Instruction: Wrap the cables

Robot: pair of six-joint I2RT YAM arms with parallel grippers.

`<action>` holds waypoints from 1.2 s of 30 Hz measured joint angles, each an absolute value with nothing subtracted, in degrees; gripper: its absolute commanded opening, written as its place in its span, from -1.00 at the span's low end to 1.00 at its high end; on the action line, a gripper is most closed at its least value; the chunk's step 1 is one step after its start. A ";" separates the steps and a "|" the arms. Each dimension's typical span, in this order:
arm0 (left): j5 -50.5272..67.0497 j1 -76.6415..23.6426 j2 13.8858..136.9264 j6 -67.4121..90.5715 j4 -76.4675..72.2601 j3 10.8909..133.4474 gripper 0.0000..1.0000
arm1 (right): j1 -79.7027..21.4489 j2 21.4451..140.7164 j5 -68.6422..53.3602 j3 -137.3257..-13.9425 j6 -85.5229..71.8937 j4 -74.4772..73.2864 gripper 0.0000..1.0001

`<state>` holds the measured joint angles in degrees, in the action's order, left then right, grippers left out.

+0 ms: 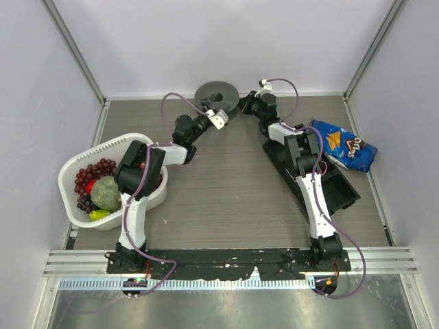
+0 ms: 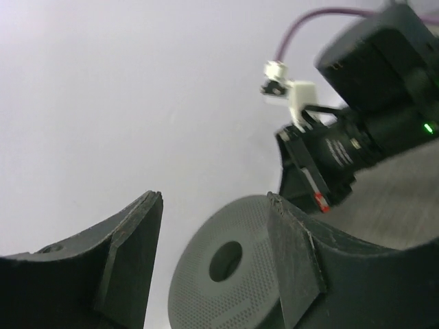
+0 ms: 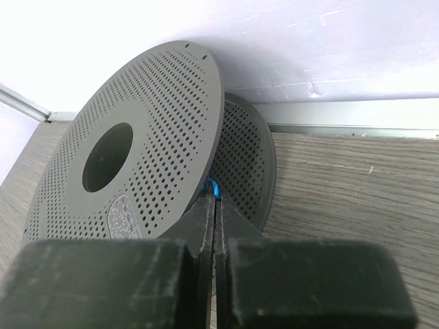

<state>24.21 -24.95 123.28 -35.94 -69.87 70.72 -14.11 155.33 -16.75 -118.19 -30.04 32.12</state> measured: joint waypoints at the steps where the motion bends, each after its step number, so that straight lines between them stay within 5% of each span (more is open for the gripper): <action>1: 23.03 -24.95 122.45 -34.54 -68.73 71.20 0.30 | -14.11 155.33 -16.71 -118.19 -29.98 32.12 -0.99; 8: 13.98 -24.67 119.72 -25.65 -59.42 77.49 0.29 | -14.11 154.93 -16.78 -117.05 -28.82 32.77 -0.92; 14: 9.58 -24.16 119.72 -21.04 -51.77 81.12 0.31 | -14.11 154.01 -16.36 -115.31 -26.79 33.08 -0.63; 22: 7.62 -23.86 119.72 -18.50 -47.68 81.97 0.32 | -14.11 153.67 -15.59 -114.63 -25.36 33.43 -0.39; 31: 7.44 -23.86 119.72 -17.78 -45.89 82.52 0.36 | -14.11 152.27 -14.46 -111.92 -23.99 33.78 -0.37; 36: 7.29 -23.86 119.72 -16.88 -44.71 82.59 0.43 | -14.09 151.17 -13.93 -110.21 -23.57 33.82 -0.14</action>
